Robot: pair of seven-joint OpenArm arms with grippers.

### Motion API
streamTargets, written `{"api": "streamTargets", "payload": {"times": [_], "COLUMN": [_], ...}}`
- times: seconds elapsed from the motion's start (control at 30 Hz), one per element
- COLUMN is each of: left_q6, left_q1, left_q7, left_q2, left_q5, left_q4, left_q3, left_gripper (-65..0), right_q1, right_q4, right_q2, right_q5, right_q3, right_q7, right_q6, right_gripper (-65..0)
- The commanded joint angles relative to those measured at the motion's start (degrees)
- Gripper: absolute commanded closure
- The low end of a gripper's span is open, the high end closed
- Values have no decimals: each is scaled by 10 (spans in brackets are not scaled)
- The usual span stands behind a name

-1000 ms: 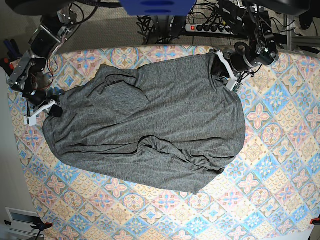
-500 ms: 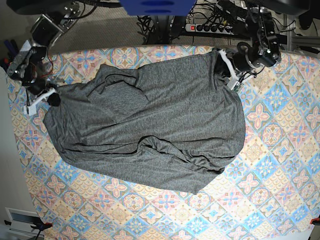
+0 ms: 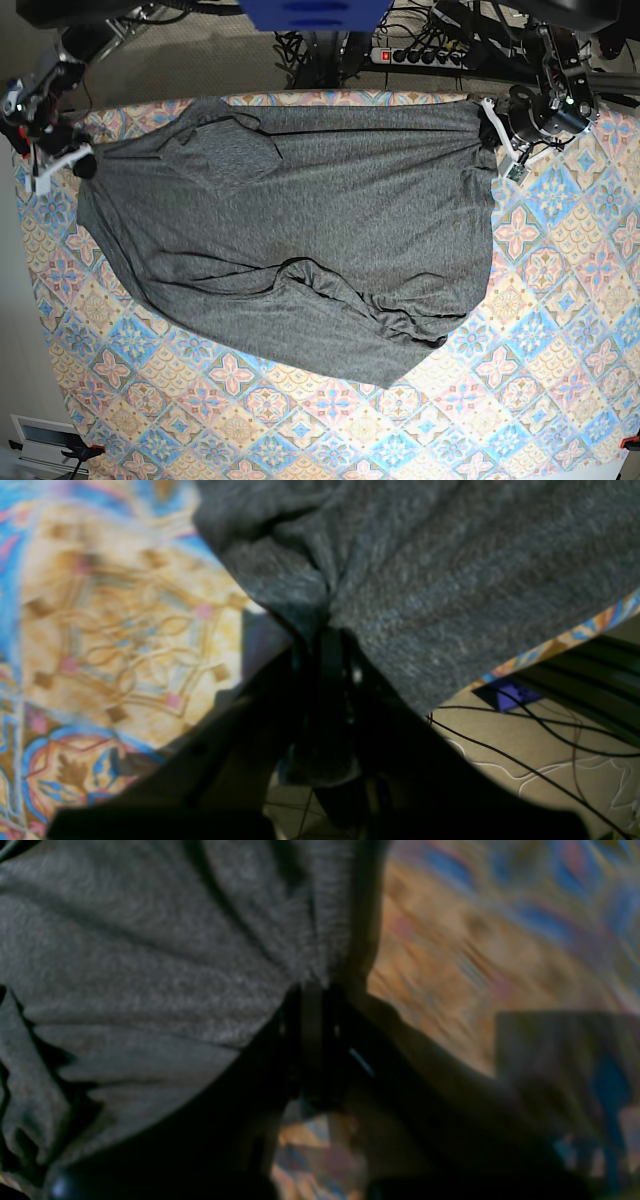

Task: Layout the t-shirt on the table in an organized manner, then fold the t-shirt properly
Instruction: 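Hold both shirt corners and pull them apart to flatten the shirt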

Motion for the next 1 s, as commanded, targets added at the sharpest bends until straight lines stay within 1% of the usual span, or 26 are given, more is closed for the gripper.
{"api": "streamTargets", "payload": {"times": [0.0, 0.1, 0.2, 0.27, 0.37, 0.53, 0.7, 0.8, 0.87, 0.97], "left_q6": [3, 3, 3, 3, 3, 3, 3, 3, 3, 3], "left_q1": [1, 2, 13, 22, 33, 42, 39, 39, 40, 31], "left_q7": [-1, 2, 0, 0, -1, -1, 3, 4, 13, 44], "left_q2": [-9, -23, -25, -26, -37, -37, -37, -37, -37, -37], "left_q5": [7, 6, 6, 9, 6, 5, 4, 4, 4, 4], "left_q4": [10, 10, 10, 10, 10, 10, 12, 43, 69, 87], "left_q3": [-4, -4, -4, -4, -4, -4, -4, -4, -4, -5], "left_gripper": [-12, -12, -12, -12, -12, -12, -12, -13, -13, -14], "right_q1": [-7, -18, -31, -42, -46, -51, -51, -50, -50, -50], "right_q4": [4, 5, 5, 5, 6, 6, 54, 87, 104, 117], "right_q2": [13, 13, 13, 13, 13, 13, 13, 13, 13, 13], "right_q5": [-36, -36, -36, -36, -36, -36, -36, -36, -36, -36], "right_q3": [9, 30, 47, 50, 50, 50, 50, 50, 50, 50], "right_q7": [-18, -18, -18, -17, -18, -18, -19, -30, -44, -57], "right_q6": [-14, -14, -14, -14, -14, -14, -14, -14, -19, -20], "right_gripper": [0, 0, 0, 0, 0, 0, 0, 0, 0, 0]}}
